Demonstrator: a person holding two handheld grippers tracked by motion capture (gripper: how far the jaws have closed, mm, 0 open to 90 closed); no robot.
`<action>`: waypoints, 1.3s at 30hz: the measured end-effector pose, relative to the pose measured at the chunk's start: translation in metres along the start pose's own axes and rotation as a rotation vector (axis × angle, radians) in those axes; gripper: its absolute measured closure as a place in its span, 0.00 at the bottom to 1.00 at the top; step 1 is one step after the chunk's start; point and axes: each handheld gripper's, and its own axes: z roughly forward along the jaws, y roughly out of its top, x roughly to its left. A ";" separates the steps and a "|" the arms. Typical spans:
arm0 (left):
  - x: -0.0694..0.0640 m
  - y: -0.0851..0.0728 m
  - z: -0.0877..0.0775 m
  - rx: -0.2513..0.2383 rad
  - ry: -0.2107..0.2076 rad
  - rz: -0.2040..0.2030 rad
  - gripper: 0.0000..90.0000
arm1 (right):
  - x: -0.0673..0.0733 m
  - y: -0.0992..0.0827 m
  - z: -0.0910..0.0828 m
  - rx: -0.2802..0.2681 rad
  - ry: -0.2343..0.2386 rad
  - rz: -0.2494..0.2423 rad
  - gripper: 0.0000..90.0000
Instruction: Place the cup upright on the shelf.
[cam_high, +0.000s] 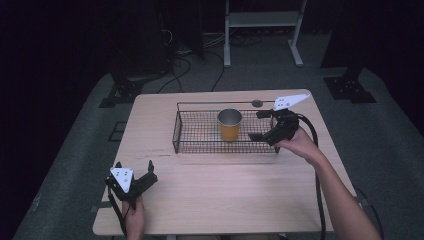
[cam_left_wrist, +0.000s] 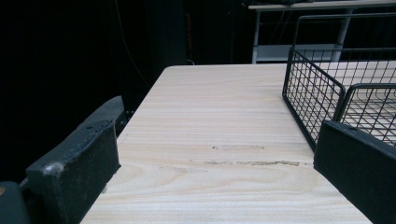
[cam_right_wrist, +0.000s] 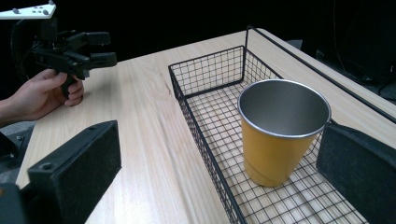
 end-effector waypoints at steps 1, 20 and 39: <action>0.000 0.000 0.000 0.000 0.000 0.000 0.00 | 0.000 -0.001 -0.001 0.003 0.002 0.002 0.00; 0.000 0.000 0.000 0.000 -0.001 0.000 0.00 | 0.008 -0.022 -0.014 -0.005 -0.015 0.023 0.00; 0.000 0.000 0.000 0.000 -0.001 0.003 0.00 | 0.013 -0.046 -0.024 0.004 -0.029 0.048 0.00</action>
